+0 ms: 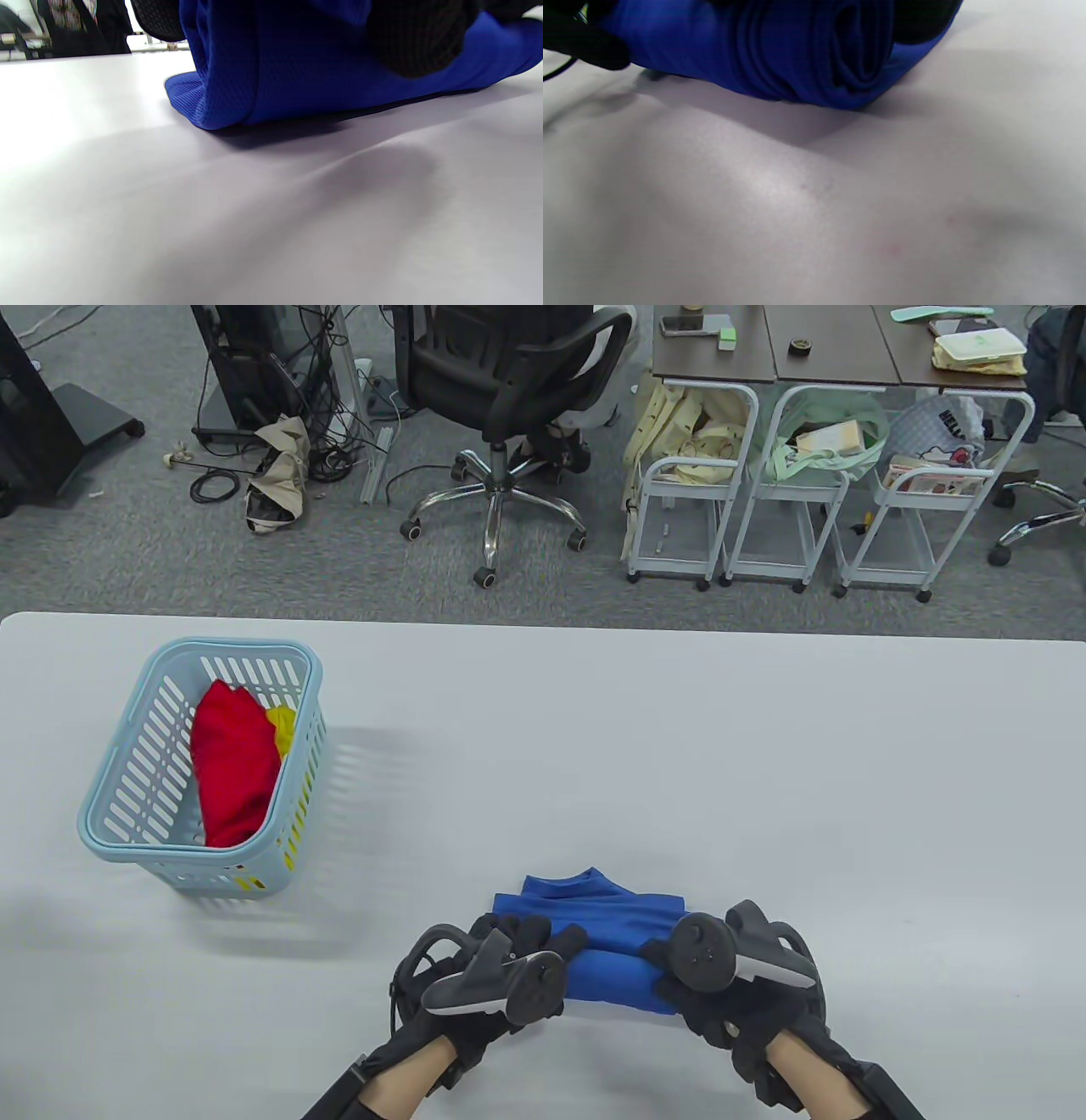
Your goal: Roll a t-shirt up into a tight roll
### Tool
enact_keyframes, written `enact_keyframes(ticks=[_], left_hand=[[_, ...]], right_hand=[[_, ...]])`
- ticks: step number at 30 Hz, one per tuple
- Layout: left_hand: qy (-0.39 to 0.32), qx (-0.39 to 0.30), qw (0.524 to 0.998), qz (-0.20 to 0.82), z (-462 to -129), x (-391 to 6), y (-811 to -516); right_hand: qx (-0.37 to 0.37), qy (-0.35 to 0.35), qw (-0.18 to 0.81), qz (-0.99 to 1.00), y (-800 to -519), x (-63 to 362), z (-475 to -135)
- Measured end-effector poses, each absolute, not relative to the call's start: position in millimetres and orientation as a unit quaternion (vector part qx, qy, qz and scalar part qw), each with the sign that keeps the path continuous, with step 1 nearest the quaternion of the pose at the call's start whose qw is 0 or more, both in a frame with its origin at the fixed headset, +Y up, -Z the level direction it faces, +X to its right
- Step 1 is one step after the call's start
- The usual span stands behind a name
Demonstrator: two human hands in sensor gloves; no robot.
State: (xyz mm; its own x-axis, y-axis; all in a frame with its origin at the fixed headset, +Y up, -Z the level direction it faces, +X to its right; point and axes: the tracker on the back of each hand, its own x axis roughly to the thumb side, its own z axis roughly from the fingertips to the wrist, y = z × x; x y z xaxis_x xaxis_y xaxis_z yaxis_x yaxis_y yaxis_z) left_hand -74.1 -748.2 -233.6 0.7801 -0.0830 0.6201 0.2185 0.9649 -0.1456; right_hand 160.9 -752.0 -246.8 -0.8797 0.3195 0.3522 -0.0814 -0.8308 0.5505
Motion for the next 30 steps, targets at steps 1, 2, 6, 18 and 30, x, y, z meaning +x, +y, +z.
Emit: enact_keyframes(ticks=[1,2,6,18,30], left_hand=[[-0.322,-0.098,0.937,-0.095,-233,-73,-749],[-0.323,-0.088,0.935,-0.114,-232,-71,-750],[-0.327,-0.104,0.935,-0.085,-234,-70,-750],[-0.277,-0.174,0.939,0.110,-252,-98,-752],[-0.319,-0.105,0.938,-0.080,-240,-77,-752]], right_hand=[[0.216,0.275,0.119,0.929,-753,162,-248],[0.210,0.279,0.128,0.928,-754,164,-249],[0.183,0.244,0.096,0.947,-749,163,-248],[0.226,0.203,-0.040,0.952,-754,134,-235],[0.191,0.263,0.091,0.941,-752,168,-251]])
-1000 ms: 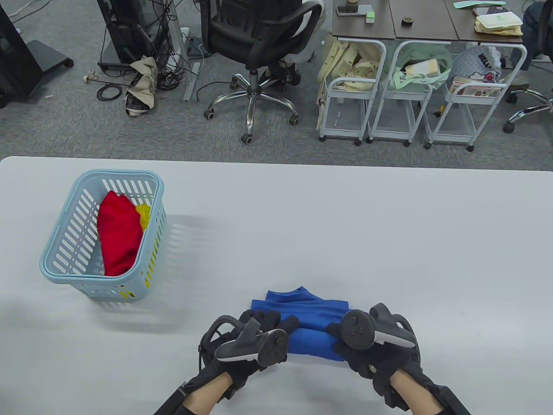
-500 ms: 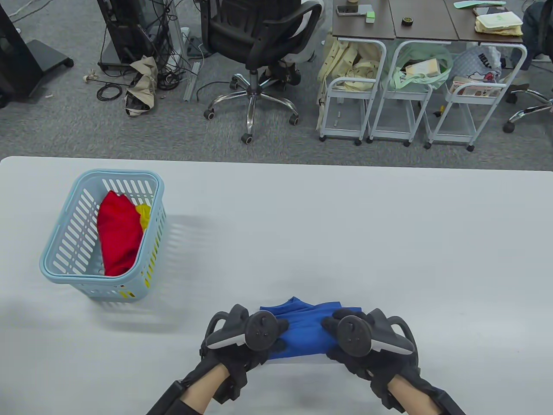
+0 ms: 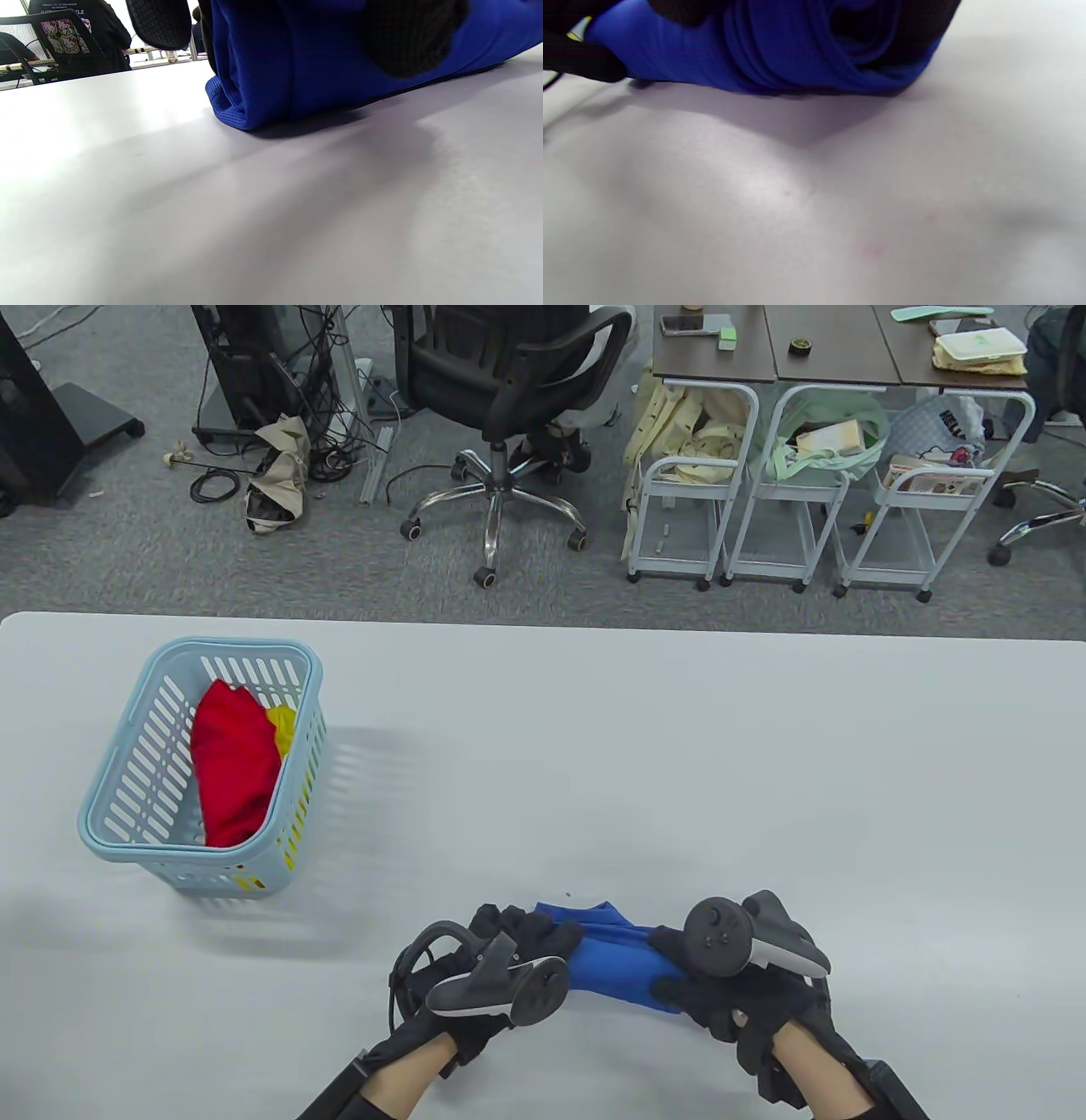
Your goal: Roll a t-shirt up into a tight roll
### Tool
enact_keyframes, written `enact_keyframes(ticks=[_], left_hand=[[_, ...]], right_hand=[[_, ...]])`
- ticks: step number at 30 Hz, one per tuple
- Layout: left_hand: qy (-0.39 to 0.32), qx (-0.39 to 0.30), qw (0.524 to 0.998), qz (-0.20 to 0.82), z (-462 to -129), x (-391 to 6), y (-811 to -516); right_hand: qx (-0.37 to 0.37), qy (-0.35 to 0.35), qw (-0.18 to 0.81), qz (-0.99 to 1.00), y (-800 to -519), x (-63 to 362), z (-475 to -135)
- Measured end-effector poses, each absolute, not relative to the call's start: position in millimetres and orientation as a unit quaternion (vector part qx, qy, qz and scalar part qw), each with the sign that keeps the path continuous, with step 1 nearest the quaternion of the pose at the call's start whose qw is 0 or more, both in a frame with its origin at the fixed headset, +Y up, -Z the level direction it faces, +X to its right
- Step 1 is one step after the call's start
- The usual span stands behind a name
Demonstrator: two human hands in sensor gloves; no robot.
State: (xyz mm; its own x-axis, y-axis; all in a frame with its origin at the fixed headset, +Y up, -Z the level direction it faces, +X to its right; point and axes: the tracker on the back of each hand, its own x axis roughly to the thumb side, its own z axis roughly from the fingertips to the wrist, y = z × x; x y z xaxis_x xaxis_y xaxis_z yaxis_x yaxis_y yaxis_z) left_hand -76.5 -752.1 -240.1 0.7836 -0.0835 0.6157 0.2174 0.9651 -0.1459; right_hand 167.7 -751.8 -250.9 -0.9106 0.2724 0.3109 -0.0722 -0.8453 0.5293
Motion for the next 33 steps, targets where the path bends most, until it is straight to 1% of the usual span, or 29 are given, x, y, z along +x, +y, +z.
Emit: enact_keyframes(ticks=[2,4,5,6,8,11,13,15,16,18,21,24,25,27,29,31,32,33], left_hand=[[-0.312,-0.119,0.942,-0.031,-243,-79,-751],[-0.304,-0.150,0.940,0.033,-248,-86,-750],[-0.298,-0.163,0.939,0.061,-250,-88,-751],[-0.291,-0.184,0.934,0.093,-252,-92,-751],[-0.281,-0.203,0.931,0.118,-255,-97,-752],[-0.265,-0.222,0.925,0.159,-261,-106,-753],[-0.256,-0.217,0.926,0.175,-261,-109,-753],[-0.258,-0.185,0.938,0.136,-256,-108,-749],[-0.268,-0.157,0.946,0.094,-252,-105,-745],[-0.287,-0.127,0.948,0.047,-247,-100,-741],[-0.308,-0.129,0.942,0.022,-242,-90,-745],[-0.307,-0.141,0.940,-0.049,-245,-85,-758],[-0.303,-0.150,0.939,-0.062,-247,-84,-764],[-0.299,-0.161,0.940,-0.038,-250,-85,-767],[-0.297,-0.165,0.940,-0.034,-250,-84,-766],[-0.299,-0.161,0.940,-0.047,-249,-83,-767],[-0.298,-0.162,0.939,-0.049,-249,-82,-768],[-0.298,-0.162,0.939,-0.051,-249,-82,-768]], right_hand=[[0.173,0.239,0.053,0.954,-750,167,-250],[0.163,0.195,0.034,0.967,-745,165,-248],[0.171,0.185,0.030,0.967,-743,163,-247],[0.195,0.178,0.028,0.964,-741,159,-246],[0.217,0.175,0.024,0.960,-744,152,-244],[0.210,0.185,-0.043,0.959,-754,143,-244],[0.212,0.194,-0.024,0.957,-752,143,-248],[0.219,0.205,0.008,0.954,-750,144,-249],[0.224,0.213,0.029,0.951,-749,146,-248],[0.229,0.232,0.074,0.943,-749,151,-248],[0.226,0.256,0.116,0.933,-752,157,-251],[0.209,0.245,0.107,0.941,-751,160,-252],[0.200,0.228,0.091,0.949,-748,158,-251],[0.192,0.187,0.048,0.962,-741,154,-247],[0.210,0.145,0.006,0.967,-734,146,-241],[0.240,0.150,-0.004,0.959,-738,137,-238],[0.243,0.165,-0.006,0.956,-743,133,-238],[0.245,0.197,-0.015,0.949,-755,128,-239]])
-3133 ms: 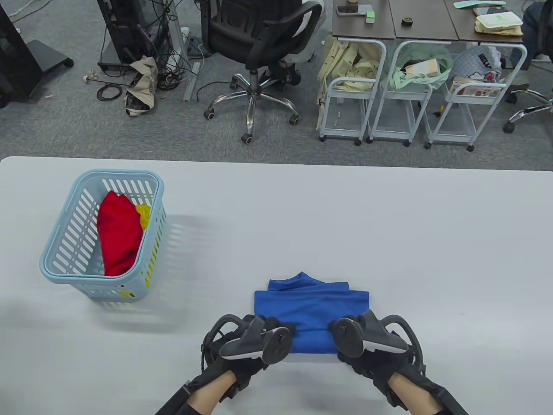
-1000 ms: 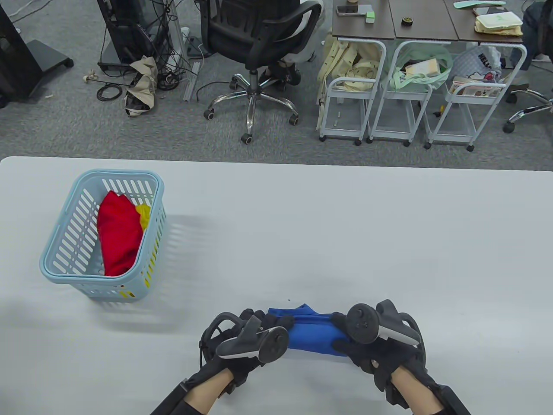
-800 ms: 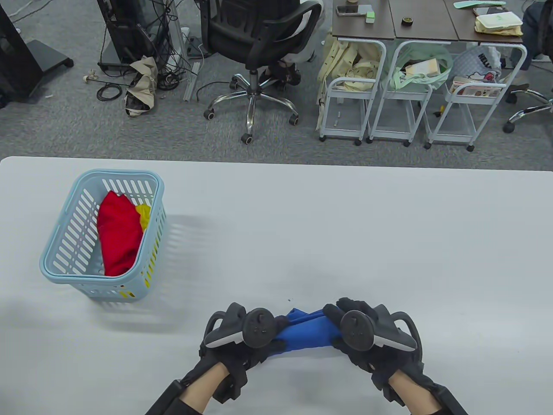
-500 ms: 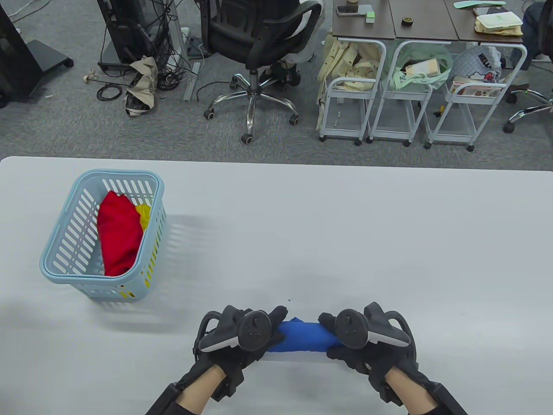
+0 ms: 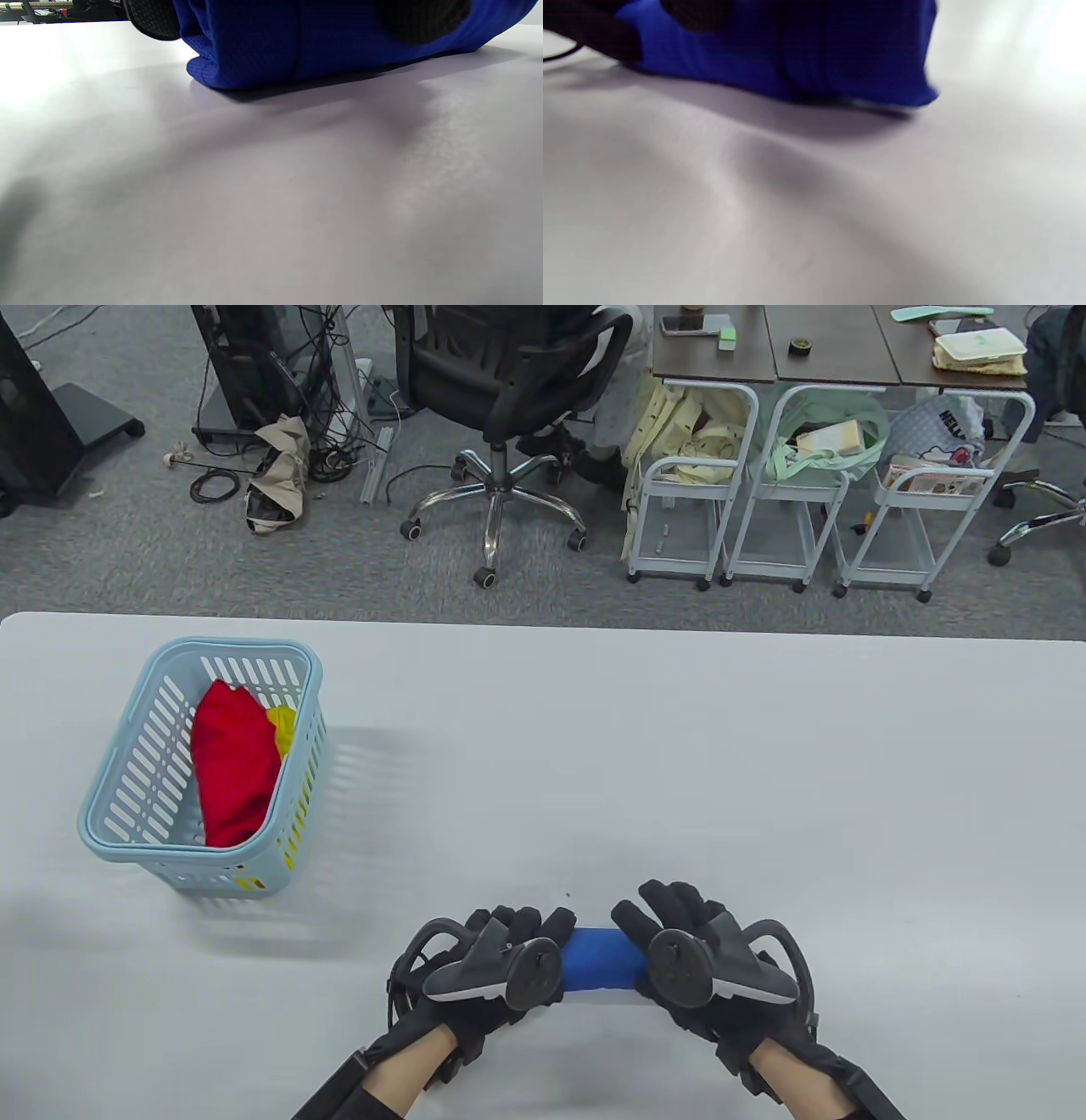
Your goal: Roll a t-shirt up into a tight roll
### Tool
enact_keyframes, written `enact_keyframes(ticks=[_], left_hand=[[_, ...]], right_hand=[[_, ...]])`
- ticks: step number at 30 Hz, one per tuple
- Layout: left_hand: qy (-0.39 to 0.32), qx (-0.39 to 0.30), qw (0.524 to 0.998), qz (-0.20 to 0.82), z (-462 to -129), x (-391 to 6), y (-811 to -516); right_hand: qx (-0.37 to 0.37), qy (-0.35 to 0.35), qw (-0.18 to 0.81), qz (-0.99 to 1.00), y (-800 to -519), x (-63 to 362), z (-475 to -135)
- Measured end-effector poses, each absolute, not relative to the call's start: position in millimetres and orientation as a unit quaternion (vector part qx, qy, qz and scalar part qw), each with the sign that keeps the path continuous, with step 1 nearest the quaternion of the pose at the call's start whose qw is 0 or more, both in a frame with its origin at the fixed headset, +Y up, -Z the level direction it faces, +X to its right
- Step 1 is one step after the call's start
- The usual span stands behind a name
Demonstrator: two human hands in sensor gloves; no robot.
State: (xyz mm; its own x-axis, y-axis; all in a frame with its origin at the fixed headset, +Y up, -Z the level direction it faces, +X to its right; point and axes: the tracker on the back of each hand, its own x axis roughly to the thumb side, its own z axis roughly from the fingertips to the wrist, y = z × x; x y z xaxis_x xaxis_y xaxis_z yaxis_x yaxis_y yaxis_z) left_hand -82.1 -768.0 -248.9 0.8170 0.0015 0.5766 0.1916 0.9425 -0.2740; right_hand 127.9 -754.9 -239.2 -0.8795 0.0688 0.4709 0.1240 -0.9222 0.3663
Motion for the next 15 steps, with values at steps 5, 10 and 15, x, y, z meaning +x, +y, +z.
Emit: enact_keyframes(ticks=[5,10,15], left_hand=[[-0.295,-0.160,0.941,-0.028,-253,-87,-763],[-0.233,-0.109,0.966,-0.026,-265,-120,-745],[-0.164,-0.076,0.983,0.032,-272,-162,-728]], right_hand=[[-0.217,-0.197,0.042,-0.955,-760,131,-250],[-0.142,-0.192,0.037,-0.970,-758,167,-265],[0.046,-0.168,0.026,-0.984,-752,239,-289]])
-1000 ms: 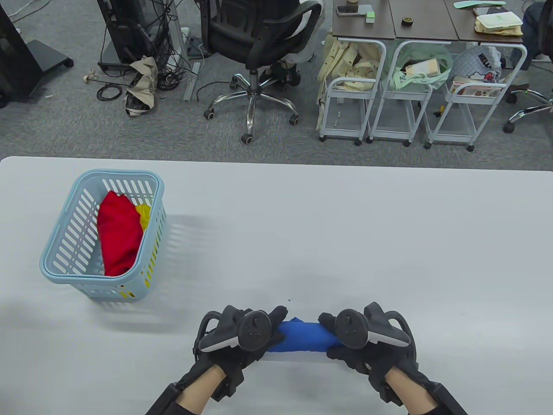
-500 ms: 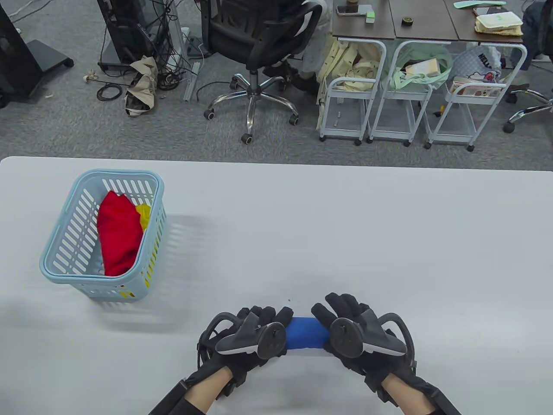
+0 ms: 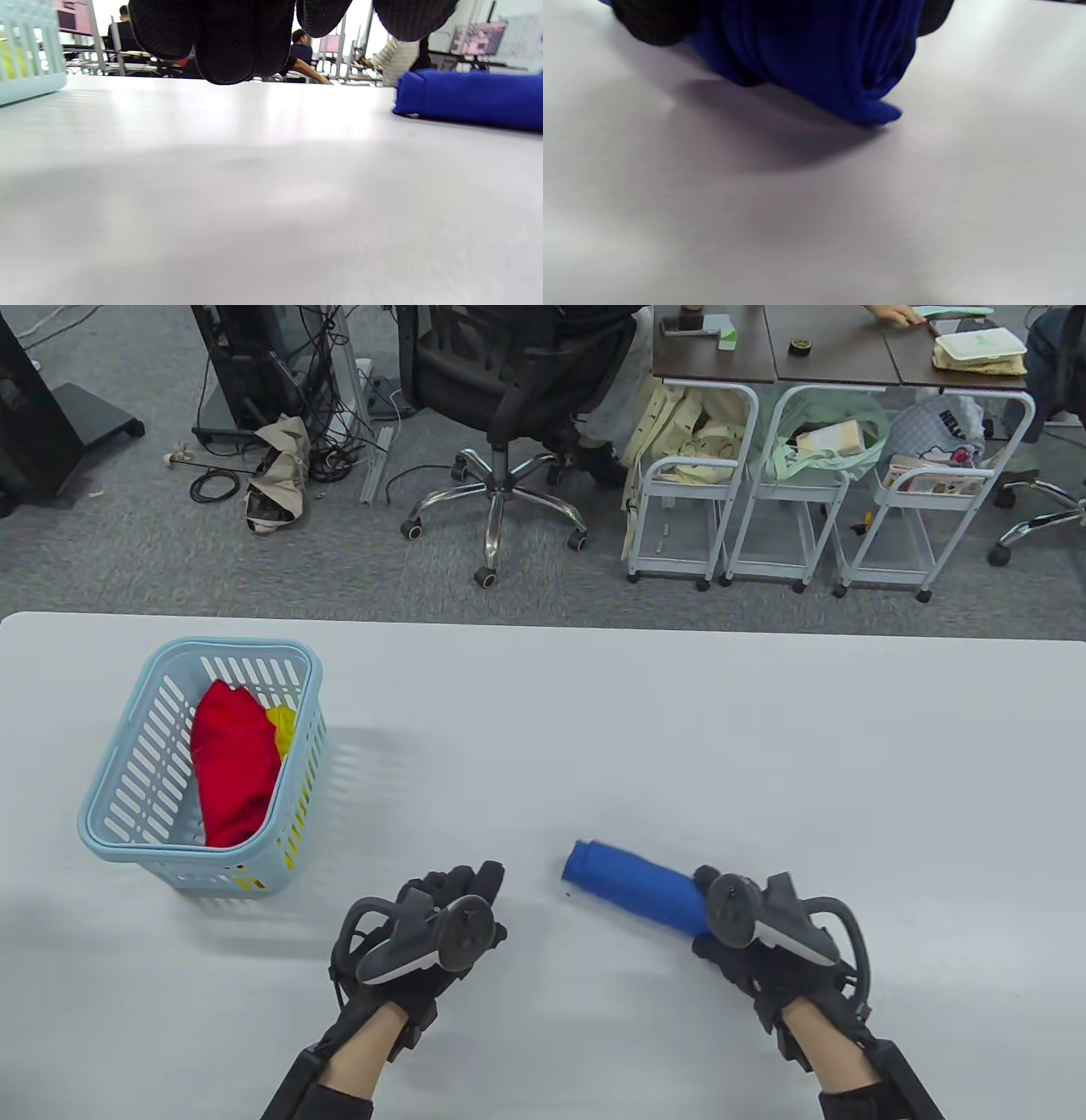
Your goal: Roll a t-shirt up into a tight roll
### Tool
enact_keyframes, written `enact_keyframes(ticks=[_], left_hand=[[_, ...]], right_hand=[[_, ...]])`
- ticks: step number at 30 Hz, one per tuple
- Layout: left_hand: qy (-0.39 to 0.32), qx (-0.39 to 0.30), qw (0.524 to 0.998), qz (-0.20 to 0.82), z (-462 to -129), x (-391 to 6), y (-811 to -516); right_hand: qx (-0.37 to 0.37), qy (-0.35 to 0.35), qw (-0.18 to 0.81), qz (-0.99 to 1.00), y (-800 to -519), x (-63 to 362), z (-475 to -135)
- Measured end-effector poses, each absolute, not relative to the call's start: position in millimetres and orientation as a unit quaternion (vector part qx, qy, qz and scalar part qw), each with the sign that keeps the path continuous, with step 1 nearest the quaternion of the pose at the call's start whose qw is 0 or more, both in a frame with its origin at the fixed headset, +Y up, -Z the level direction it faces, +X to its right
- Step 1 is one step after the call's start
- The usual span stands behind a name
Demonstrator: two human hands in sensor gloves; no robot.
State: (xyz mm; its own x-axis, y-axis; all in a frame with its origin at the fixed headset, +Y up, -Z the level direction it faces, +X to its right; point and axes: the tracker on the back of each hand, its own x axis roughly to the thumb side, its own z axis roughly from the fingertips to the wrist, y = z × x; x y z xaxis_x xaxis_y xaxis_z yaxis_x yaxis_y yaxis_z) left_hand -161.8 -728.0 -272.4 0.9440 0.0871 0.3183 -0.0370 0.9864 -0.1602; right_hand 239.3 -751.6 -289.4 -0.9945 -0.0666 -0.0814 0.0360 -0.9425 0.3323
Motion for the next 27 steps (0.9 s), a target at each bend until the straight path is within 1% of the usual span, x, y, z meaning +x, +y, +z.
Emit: enact_keyframes(ticks=[1,3,5,6,8,10,12,14,15,16,19,24,27], left_hand=[[-0.156,-0.069,0.984,0.044,-273,-167,-725],[-0.149,-0.057,0.986,0.044,-273,-171,-720],[-0.148,-0.049,0.987,0.035,-272,-170,-718],[-0.149,-0.049,0.987,0.033,-272,-170,-718],[-0.151,-0.052,0.987,0.031,-271,-169,-719],[-0.151,-0.054,0.986,0.033,-271,-169,-719],[-0.151,-0.055,0.986,0.036,-271,-169,-719],[-0.152,-0.054,0.986,0.039,-271,-169,-720],[-0.152,-0.055,0.986,0.040,-271,-169,-720],[-0.152,-0.055,0.986,0.040,-271,-169,-720],[-0.152,-0.052,0.986,0.036,-271,-169,-719],[-0.147,-0.043,0.987,0.042,-271,-171,-717],[-0.146,-0.043,0.987,0.047,-270,-173,-717]], right_hand=[[0.095,-0.155,0.037,-0.983,-752,255,-292],[0.165,-0.146,0.042,-0.975,-755,276,-295],[0.210,-0.152,0.027,-0.965,-756,290,-296],[0.216,-0.159,0.020,-0.963,-756,293,-295],[0.204,-0.171,-0.024,-0.964,-749,297,-289],[0.161,-0.153,-0.047,-0.974,-737,293,-281],[0.128,-0.149,-0.036,-0.980,-730,284,-273],[0.103,-0.189,-0.035,-0.976,-737,277,-271],[0.094,-0.230,-0.041,-0.968,-745,274,-273],[0.098,-0.245,-0.038,-0.964,-749,272,-274],[0.104,-0.252,0.029,-0.962,-756,261,-285],[0.125,-0.256,0.056,-0.957,-757,263,-318],[0.147,-0.270,0.067,-0.949,-757,276,-349]])
